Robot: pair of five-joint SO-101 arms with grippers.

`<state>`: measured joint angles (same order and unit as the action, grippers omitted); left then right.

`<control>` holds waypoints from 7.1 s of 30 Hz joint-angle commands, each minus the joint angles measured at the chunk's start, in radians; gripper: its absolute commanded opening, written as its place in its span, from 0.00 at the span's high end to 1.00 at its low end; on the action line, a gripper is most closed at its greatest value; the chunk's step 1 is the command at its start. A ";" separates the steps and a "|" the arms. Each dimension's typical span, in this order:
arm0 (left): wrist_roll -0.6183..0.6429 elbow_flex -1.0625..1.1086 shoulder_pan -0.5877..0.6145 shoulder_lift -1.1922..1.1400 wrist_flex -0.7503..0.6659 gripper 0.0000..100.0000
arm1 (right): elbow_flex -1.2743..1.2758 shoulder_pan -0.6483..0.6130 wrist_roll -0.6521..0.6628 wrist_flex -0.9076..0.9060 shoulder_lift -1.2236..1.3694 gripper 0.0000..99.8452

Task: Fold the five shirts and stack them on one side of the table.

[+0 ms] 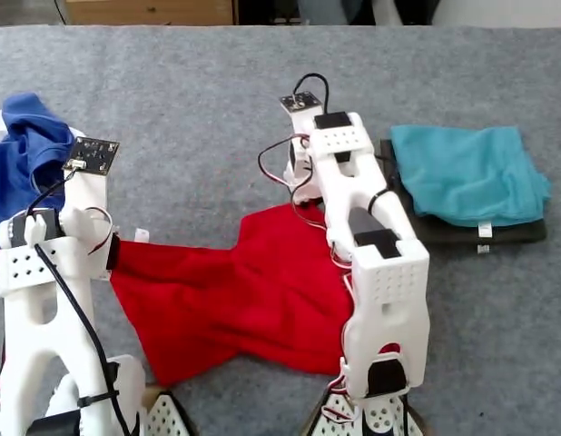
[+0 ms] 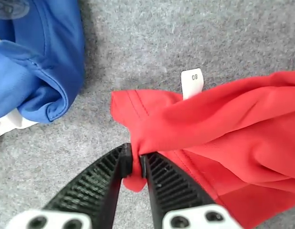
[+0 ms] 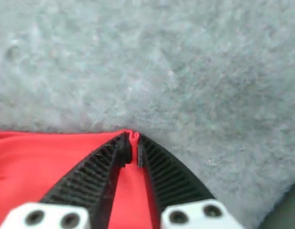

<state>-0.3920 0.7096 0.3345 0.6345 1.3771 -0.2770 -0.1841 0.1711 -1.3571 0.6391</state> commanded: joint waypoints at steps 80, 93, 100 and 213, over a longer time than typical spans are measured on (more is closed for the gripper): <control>0.344 0.318 0.125 0.491 -0.511 0.97 | 0.779 -0.301 0.434 0.130 -1.076 0.82; 0.305 0.344 0.134 0.491 -0.399 0.97 | 1.021 -0.404 0.354 0.566 -0.788 0.82; 0.302 0.344 0.136 0.491 -0.399 0.97 | 0.805 -0.338 0.353 0.535 -0.516 0.99; -0.115 0.214 0.025 0.491 -0.015 0.97 | 0.622 -0.192 -0.008 0.043 -0.486 0.84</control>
<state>-0.5056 0.9291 0.3698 1.1178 1.3541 0.3675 -0.4112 0.1956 -1.3541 0.1097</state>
